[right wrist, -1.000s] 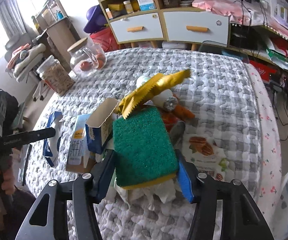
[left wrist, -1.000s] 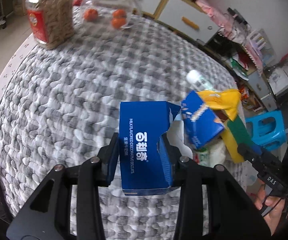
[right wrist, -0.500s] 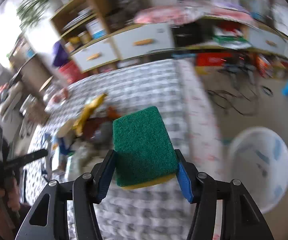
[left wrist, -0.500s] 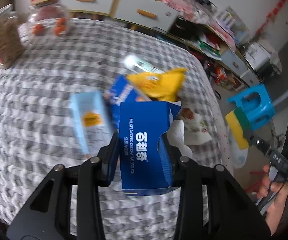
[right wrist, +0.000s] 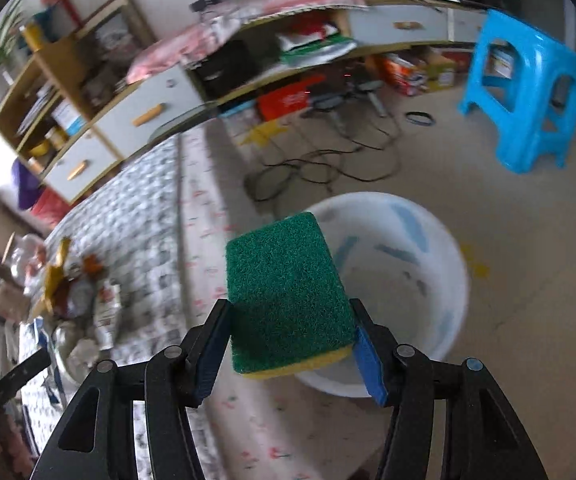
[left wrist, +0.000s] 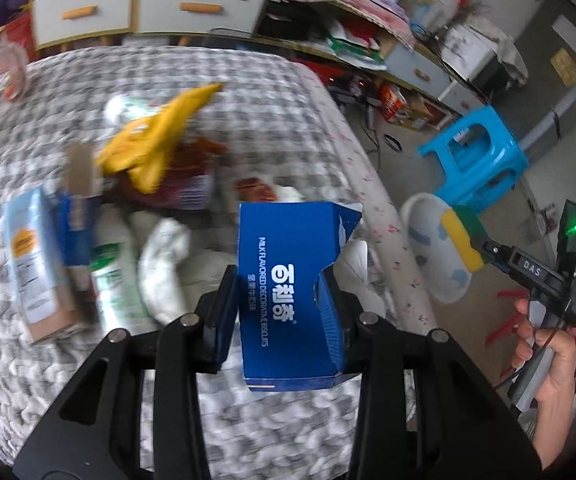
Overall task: Collect trash
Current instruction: 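Carry both items over the white bin and release them inside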
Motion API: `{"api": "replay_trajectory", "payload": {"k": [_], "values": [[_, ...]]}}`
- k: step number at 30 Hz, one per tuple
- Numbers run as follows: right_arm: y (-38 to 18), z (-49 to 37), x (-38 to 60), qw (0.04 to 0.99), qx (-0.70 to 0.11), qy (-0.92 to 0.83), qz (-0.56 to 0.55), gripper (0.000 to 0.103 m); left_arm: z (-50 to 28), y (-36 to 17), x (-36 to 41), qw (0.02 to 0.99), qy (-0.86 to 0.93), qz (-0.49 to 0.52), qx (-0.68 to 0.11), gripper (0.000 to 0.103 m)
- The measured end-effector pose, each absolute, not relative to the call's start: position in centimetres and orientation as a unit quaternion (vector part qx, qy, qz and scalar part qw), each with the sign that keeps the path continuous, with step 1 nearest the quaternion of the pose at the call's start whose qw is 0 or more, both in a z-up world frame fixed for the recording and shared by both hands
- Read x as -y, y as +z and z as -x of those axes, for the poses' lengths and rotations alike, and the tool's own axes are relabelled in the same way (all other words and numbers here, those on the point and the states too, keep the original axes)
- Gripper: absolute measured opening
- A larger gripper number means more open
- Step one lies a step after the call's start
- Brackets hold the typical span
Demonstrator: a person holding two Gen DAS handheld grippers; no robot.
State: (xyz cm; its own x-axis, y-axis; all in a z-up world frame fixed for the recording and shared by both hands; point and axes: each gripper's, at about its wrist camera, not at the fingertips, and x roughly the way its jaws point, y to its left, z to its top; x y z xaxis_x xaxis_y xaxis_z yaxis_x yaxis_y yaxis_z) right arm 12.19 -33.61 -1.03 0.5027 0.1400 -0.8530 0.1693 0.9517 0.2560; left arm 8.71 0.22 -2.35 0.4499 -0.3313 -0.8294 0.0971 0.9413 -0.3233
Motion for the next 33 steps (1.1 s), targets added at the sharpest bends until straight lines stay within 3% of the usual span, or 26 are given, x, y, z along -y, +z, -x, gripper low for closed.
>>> {"api": "replay_trajectory", "payload": {"k": [5, 19, 27, 28, 31, 33], "values": [[-1.5, -11.7, 35.8, 0.847, -0.502, -0.035, -0.169, 0.075, -9.8, -2.2, 4.3, 0.846, -0.148, 0.073, -0.506, 0.04], [-1.0, -7.6, 42.0, 0.845, -0.494, -0.085, -0.186, 0.078, -13.6, -4.2, 17.7, 0.824, -0.219, 0.025, -0.522, 0.041], [-0.7, -6.1, 44.3, 0.846, -0.487, -0.109, -0.189, 0.079, -14.8, -4.4, 21.1, 0.827, -0.244, 0.026, -0.506, 0.042], [-0.7, -6.1, 44.4, 0.846, -0.486, -0.11, -0.189, 0.079, -14.8, -4.2, 21.3, 0.831, -0.25, 0.028, -0.496, 0.046], [-0.5, -6.0, 44.4, 0.848, -0.481, -0.113, -0.189, 0.079, -14.9, -3.4, 21.4, 0.844, -0.242, 0.028, -0.477, 0.088], [-0.3, -5.8, 44.3, 0.85, -0.48, -0.113, -0.187, 0.08, -14.7, -2.6, 21.0, 0.851, -0.245, 0.034, -0.463, 0.09]]}}
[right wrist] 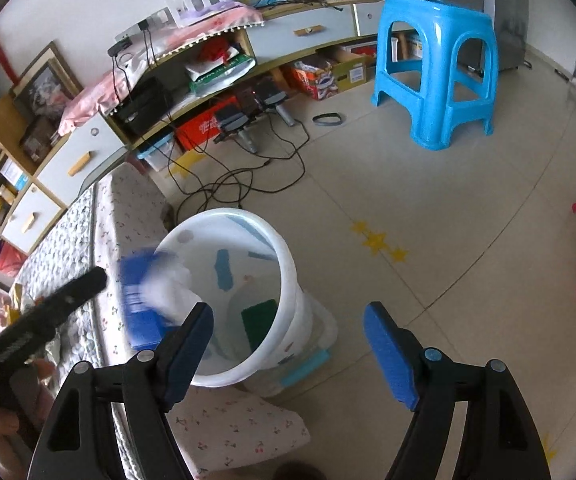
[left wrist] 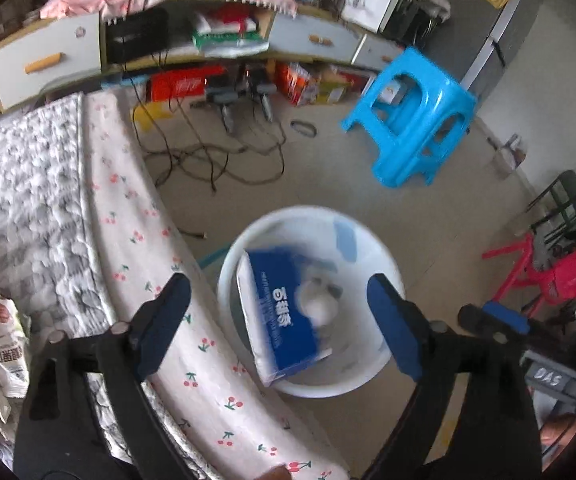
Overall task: Collect trash
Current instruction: 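Carry both items over the white bin and release them inside, then grasp the blue milk carton with the left gripper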
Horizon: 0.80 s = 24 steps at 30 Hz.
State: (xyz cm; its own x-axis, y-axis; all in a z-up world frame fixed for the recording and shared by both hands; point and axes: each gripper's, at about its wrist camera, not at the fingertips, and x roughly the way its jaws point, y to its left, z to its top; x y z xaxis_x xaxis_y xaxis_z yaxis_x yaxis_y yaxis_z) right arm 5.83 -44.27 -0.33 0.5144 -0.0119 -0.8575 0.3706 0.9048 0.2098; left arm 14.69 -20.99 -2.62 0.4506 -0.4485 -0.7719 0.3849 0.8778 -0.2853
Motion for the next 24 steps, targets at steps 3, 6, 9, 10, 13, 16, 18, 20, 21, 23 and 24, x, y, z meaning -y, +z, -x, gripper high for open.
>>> {"api": "replay_trajectory", "payload": {"k": [3, 6, 9, 10, 13, 16, 18, 20, 21, 23, 24], "values": [[-0.1, -5.9, 43.8, 0.852, -0.479, -0.11, -0.179, 0.08, -14.0, -2.1, 20.3, 0.854, -0.236, 0.015, -0.463, 0.091], [0.2, -6.0, 42.9, 0.855, -0.48, -0.108, -0.166, 0.08, -13.3, -2.0, 19.4, 0.86, -0.219, -0.009, -0.461, 0.097], [0.6, -6.2, 41.9, 0.858, -0.478, -0.102, -0.157, 0.081, -12.2, -1.7, 17.8, 0.868, -0.205, -0.03, -0.451, 0.099], [0.8, -6.2, 41.5, 0.86, -0.477, -0.1, -0.154, 0.081, -12.0, -1.6, 17.6, 0.87, -0.201, -0.036, -0.448, 0.099], [1.2, -6.3, 40.2, 0.862, -0.476, -0.094, -0.145, 0.083, -11.2, -1.1, 16.0, 0.875, -0.188, -0.048, -0.443, 0.099], [1.6, -6.5, 38.8, 0.865, -0.476, -0.085, -0.134, 0.084, -10.1, -0.6, 14.2, 0.881, -0.177, -0.054, -0.436, 0.1], [1.9, -6.6, 37.9, 0.867, -0.476, -0.078, -0.128, 0.084, -9.4, -0.3, 12.6, 0.883, -0.164, -0.057, -0.436, 0.1], [2.1, -6.8, 37.0, 0.867, -0.476, -0.072, -0.125, 0.084, -8.9, -0.2, 11.2, 0.884, -0.15, -0.058, -0.439, 0.1], [2.1, -6.9, 36.4, 0.868, -0.477, -0.068, -0.123, 0.084, -8.7, -0.1, 10.4, 0.884, -0.141, -0.059, -0.441, 0.1], [2.3, -7.2, 35.2, 0.868, -0.479, -0.059, -0.119, 0.084, -8.5, 0.0, 8.6, 0.884, -0.117, -0.06, -0.448, 0.1], [2.4, -7.4, 34.4, 0.868, -0.48, -0.054, -0.115, 0.084, -8.3, 0.0, 7.7, 0.885, -0.106, -0.06, -0.45, 0.1]]}}
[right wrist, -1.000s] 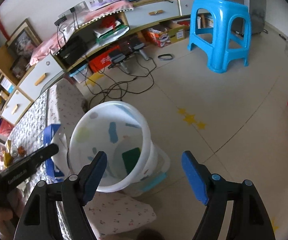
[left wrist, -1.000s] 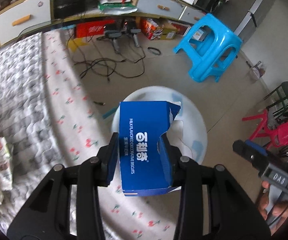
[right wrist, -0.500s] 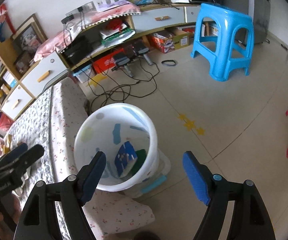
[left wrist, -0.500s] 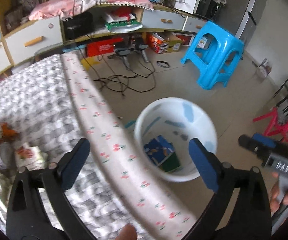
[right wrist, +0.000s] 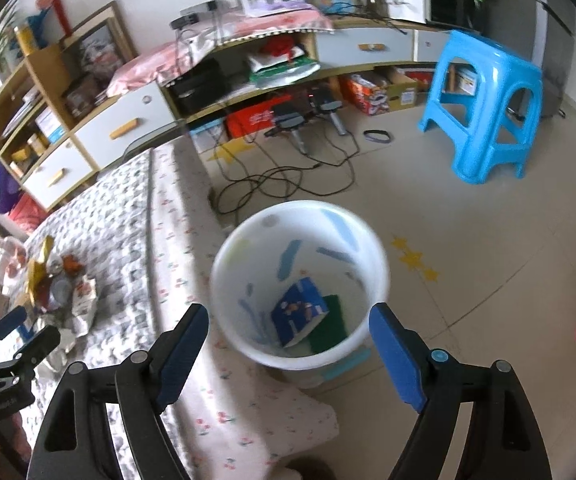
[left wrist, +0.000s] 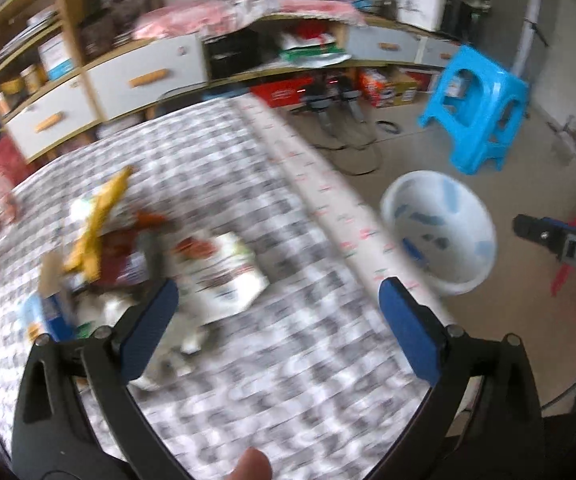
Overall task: Collect trash
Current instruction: 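Grasp the blue milk carton with the left gripper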
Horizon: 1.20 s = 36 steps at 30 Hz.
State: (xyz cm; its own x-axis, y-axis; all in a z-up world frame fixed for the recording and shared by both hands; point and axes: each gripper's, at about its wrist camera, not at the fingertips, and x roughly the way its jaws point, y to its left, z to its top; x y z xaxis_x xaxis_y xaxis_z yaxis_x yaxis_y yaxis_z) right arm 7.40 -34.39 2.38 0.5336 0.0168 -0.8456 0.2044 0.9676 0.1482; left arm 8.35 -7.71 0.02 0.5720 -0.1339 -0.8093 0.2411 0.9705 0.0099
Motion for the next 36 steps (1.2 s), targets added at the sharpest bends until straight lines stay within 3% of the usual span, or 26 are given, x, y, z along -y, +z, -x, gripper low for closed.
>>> {"api": "replay_trajectory", "payload": {"k": [8, 22, 28, 36], "values": [[2.3, -8.8, 29.0, 0.867, -0.491, -0.027, -0.082, 0.084, -7.4, 0.4, 0.2, 0.892, -0.039, -0.036, -0.45, 0.1], [0.6, -12.1, 19.6, 0.855, -0.517, 0.023, -0.028, 0.084, -7.9, -1.9, -13.0, 0.86, 0.054, 0.056, -0.505, 0.1], [-0.4, -13.3, 16.9, 0.848, -0.528, 0.037, -0.014, 0.084, -8.7, -4.3, -15.2, 0.83, 0.058, 0.081, -0.549, 0.1], [-1.4, -14.1, 12.9, 0.842, -0.536, 0.062, 0.004, 0.084, -10.4, -7.4, -14.8, 0.806, 0.036, 0.087, -0.585, 0.079]]}}
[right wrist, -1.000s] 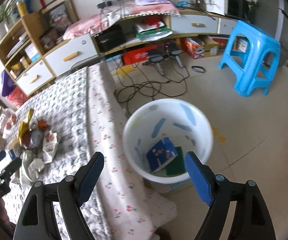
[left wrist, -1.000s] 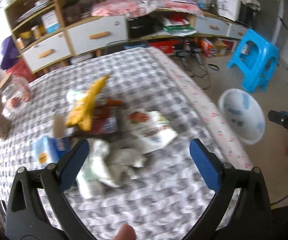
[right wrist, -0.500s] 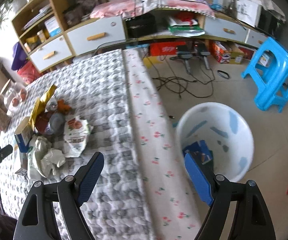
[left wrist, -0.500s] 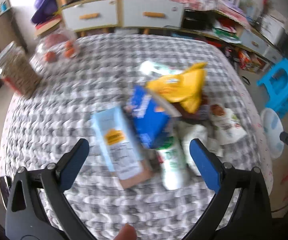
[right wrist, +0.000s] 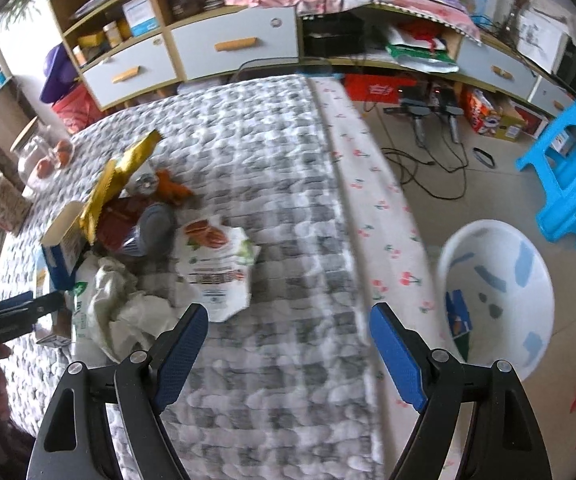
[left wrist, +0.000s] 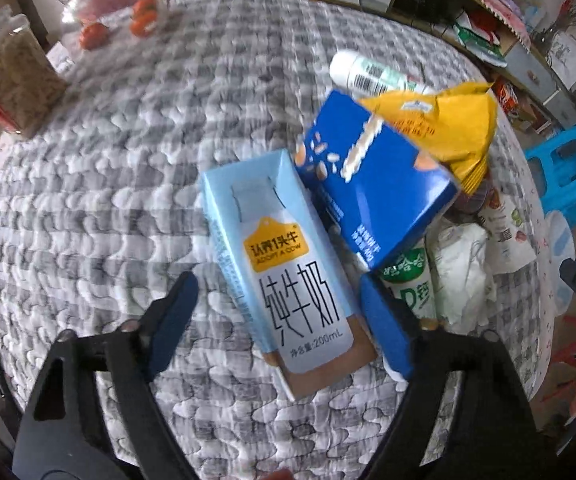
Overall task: Collect trash
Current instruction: 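Grasp the blue milk carton with the left gripper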
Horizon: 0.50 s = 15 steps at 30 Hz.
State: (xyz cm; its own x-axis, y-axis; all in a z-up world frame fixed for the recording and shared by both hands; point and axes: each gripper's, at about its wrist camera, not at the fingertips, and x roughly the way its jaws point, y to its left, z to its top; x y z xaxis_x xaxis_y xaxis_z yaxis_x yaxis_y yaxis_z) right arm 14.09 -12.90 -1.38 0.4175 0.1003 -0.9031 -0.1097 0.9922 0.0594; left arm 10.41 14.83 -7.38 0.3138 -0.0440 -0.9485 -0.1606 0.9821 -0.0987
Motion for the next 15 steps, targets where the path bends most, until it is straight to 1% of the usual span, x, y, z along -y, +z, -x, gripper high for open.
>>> {"api": "replay_trajectory", "payload": {"k": [1, 3, 5, 8, 15], "values": [[-1.5, -14.2, 12.3, 0.841, -0.537, 0.067, 0.007, 0.084, -10.5, -7.8, -14.8, 0.802, 0.028, 0.095, -0.589, 0.076], [-1.6, -14.3, 11.5, 0.839, -0.538, 0.074, 0.012, 0.084, -10.5, -8.2, -15.1, 0.794, 0.012, 0.131, -0.593, 0.067], [-2.0, -14.6, 10.9, 0.837, -0.541, 0.076, 0.017, 0.084, -10.2, -8.0, -15.3, 0.793, 0.014, 0.143, -0.592, 0.065], [-2.8, -15.3, 10.5, 0.832, -0.55, 0.074, 0.017, 0.084, -9.7, -7.0, -15.4, 0.808, 0.023, 0.123, -0.575, 0.062], [-4.8, -17.0, 10.1, 0.819, -0.569, 0.068, 0.006, 0.084, -8.0, -4.3, -17.0, 0.839, 0.025, 0.121, -0.53, 0.061]]}}
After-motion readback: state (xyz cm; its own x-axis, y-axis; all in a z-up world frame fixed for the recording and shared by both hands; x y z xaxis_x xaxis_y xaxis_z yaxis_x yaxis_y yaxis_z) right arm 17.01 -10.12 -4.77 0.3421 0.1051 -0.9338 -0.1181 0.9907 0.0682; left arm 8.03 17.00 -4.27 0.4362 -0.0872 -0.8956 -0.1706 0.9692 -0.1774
